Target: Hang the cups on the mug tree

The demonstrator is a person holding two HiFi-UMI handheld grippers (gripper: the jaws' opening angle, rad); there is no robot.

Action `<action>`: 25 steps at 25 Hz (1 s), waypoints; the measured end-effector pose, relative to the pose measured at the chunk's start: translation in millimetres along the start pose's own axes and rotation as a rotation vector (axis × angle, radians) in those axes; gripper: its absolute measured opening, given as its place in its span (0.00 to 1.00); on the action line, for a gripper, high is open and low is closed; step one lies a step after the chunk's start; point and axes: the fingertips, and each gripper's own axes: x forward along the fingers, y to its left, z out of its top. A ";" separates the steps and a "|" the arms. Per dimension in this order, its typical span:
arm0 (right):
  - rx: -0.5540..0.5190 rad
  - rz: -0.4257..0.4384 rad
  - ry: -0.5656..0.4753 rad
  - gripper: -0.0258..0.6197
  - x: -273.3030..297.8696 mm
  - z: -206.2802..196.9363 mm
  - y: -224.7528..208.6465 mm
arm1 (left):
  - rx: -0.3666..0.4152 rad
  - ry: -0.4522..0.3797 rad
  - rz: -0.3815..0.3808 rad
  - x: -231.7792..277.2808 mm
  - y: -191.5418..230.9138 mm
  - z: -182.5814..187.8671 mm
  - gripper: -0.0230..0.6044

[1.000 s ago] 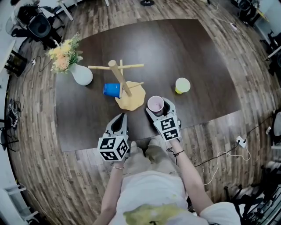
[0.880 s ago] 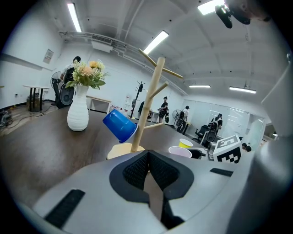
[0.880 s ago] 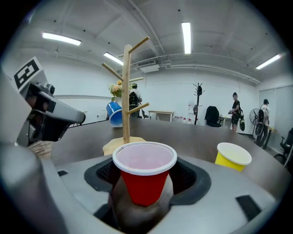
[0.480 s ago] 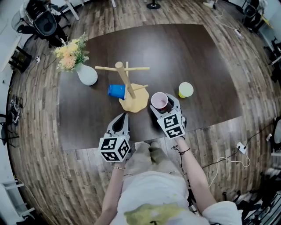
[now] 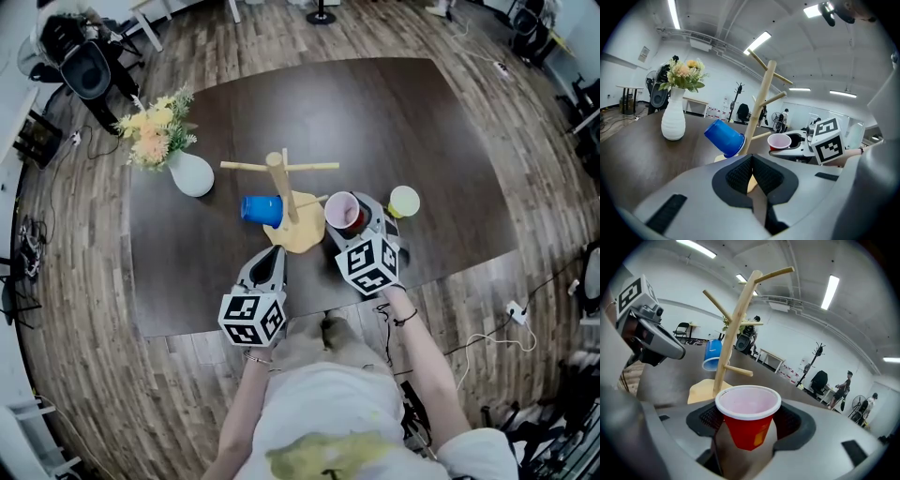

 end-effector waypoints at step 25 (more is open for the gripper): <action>-0.546 -0.029 0.109 0.54 21.3 33.7 18.2 | 0.024 -0.016 -0.070 -6.4 15.3 7.5 0.07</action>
